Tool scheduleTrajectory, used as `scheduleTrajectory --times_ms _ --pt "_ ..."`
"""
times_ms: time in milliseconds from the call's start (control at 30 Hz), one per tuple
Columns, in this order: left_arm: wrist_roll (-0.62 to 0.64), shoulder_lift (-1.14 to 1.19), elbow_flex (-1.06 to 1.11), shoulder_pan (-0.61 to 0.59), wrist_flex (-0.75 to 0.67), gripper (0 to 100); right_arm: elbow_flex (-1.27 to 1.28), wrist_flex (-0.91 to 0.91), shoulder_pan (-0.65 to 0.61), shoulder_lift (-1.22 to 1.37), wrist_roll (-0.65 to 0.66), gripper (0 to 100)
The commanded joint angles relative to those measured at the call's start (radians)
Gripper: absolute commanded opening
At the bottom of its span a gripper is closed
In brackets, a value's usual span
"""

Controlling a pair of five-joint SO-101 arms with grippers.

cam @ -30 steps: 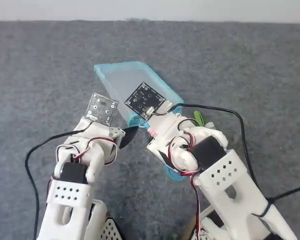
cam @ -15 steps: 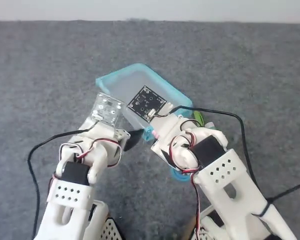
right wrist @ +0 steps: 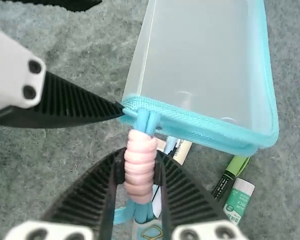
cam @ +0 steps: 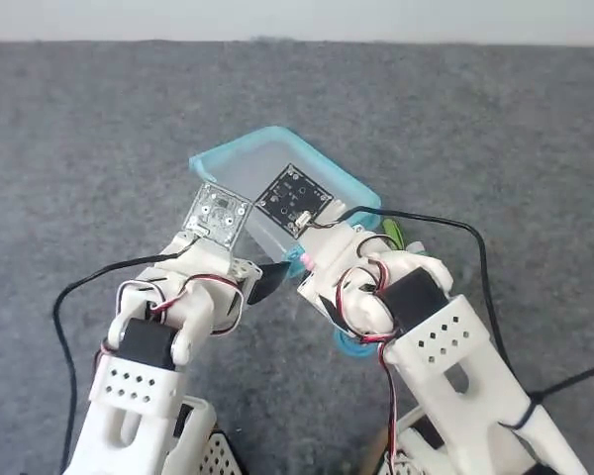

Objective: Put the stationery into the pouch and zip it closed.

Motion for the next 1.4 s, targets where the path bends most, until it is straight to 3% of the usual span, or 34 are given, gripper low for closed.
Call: scheduleTrajectory --times_ms 0,333,667,867,1367 --pt "0.012 0.002 -0.058 0.055 0.005 34 -0.092 0.005 0.010 -0.021 -0.014 0.6" --pt "0.012 0.011 0.008 -0.020 -0.161 34 -0.160 0.077 -0.053 0.050 -0.011 0.6" --pt "0.011 0.011 0.013 -0.035 -0.170 34 -0.157 0.140 -0.054 -0.012 0.029 0.6" --pt "0.011 0.011 0.005 -0.129 -0.184 34 -0.109 0.156 0.050 -0.025 0.075 0.6" --pt "0.011 0.011 0.012 -0.212 -0.216 34 -0.032 0.196 0.062 -0.174 0.121 0.6"
